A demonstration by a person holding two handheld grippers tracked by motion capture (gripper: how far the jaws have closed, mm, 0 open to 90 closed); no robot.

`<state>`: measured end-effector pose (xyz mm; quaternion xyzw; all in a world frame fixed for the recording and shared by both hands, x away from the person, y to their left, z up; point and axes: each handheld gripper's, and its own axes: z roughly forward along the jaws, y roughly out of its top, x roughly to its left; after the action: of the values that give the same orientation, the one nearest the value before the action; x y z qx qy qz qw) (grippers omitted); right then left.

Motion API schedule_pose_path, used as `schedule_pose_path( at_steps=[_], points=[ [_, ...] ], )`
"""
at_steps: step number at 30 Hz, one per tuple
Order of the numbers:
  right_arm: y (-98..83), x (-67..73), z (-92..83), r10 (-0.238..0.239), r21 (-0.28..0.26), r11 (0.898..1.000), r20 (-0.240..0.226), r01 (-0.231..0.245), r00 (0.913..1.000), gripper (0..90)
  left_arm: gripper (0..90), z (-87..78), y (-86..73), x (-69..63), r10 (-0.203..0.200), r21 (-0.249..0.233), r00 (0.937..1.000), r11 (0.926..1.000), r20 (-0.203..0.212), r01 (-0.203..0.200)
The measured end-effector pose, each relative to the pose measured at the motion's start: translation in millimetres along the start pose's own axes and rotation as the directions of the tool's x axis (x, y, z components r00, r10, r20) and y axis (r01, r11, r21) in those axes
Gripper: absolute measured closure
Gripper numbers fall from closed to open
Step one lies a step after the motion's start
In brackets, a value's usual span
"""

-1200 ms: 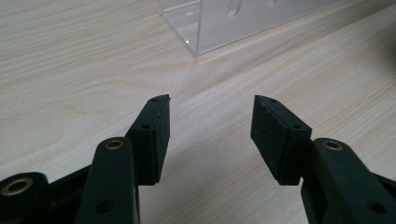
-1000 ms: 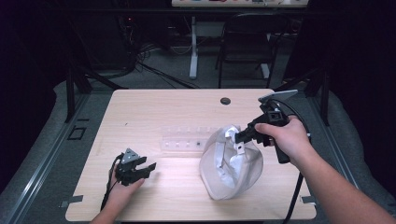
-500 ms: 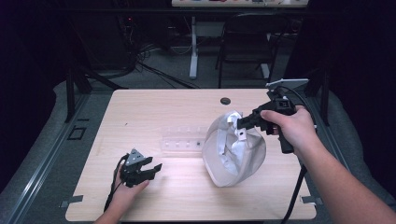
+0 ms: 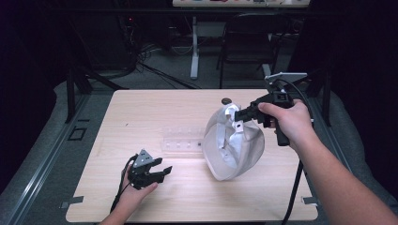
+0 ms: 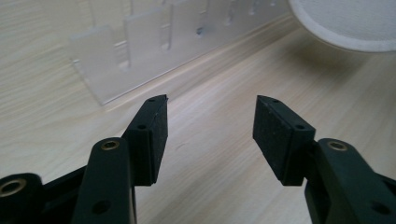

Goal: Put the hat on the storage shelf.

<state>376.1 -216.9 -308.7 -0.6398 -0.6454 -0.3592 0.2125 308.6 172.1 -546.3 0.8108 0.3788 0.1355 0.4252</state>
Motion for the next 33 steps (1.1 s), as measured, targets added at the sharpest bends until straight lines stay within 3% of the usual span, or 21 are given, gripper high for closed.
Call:
schedule_pose_path(
  at_steps=[3, 11, 20, 28, 33],
  points=[
    [2.2, -0.5, -0.7, -0.002, 0.005, 1.0, -0.001, 0.002, 1.0, 82.4, 48.2, 2.4, 7.0, -10.2, 0.034, -0.004, 0.9992, 0.9994, 0.022, -0.033],
    [6.2, 1.7, 3.0, 0.003, -0.016, 1.0, -0.018, -0.003, 0.9998, 82.5, 48.9, 4.0, 20.8, -26.9, 0.057, -0.035, 0.9964, 0.9979, 0.063, -0.055],
    [13.5, 9.5, 9.4, -0.002, -0.029, 1.0, -0.029, 0.001, 0.9996, 82.4, 41.7, 8.6, 34.5, -50.2, 0.1, -0.053, 0.9915, 0.994, 0.083, -0.096],
    [17.2, 15.9, 13.2, -0.017, -0.026, 1.0, -0.031, 0.016, 0.9994, 82.4, 40.0, 15.3, 44.5, -73.9, 0.164, -0.064, 0.9821, 0.9853, 0.093, -0.159],
    [19.9, 21.5, 16.9, -0.012, -0.036, 0.999, -0.037, 0.011, 0.9993, 82.4, 39.8, 21.2, 53.7, -96.4, 0.236, -0.072, 0.968, 0.9706, 0.086, -0.23]
  ],
)
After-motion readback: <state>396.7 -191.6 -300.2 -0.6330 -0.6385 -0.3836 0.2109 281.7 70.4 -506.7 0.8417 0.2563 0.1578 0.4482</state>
